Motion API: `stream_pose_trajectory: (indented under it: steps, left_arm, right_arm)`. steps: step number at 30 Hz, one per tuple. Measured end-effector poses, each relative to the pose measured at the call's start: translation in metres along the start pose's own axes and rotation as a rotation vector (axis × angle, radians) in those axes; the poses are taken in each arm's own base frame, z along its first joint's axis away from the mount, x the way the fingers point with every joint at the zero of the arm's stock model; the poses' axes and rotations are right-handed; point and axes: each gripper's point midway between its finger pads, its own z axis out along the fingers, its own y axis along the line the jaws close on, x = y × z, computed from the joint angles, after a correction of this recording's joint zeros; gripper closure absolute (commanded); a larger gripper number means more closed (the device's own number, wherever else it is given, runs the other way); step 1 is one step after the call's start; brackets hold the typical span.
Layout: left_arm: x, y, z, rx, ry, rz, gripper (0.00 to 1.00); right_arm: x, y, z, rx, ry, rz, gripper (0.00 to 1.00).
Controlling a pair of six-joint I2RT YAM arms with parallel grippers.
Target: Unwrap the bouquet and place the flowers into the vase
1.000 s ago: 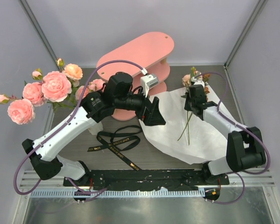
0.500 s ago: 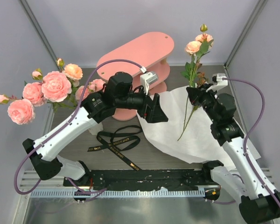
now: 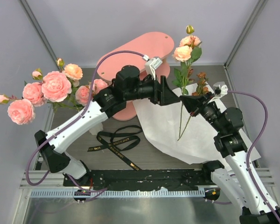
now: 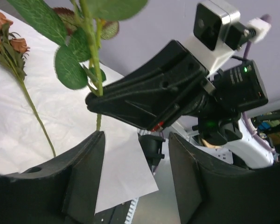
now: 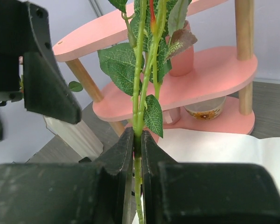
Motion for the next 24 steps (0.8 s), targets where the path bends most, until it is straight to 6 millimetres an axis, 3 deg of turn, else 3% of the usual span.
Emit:
stream_pose_trajectory:
  steps: [3,13,24]
  left_arm:
    - [-0.012,0.005,0.009,-0.024,-0.050,-0.024,0.57]
    - [-0.045,0.012,0.028,-0.064,-0.170,-0.078,0.54]
    - [-0.052,0.020,0.044,-0.073,-0.188,-0.100,0.56]
  right_arm:
    - [-0.002,0.004,-0.002,-0.016,-0.004,-0.003,0.99]
    - [-0.008,0.013,-0.009,-0.039,-0.024,-0.019,0.99]
    - [-0.005,0.014,-0.015,-0.037,-0.011,-0.021,0.99]
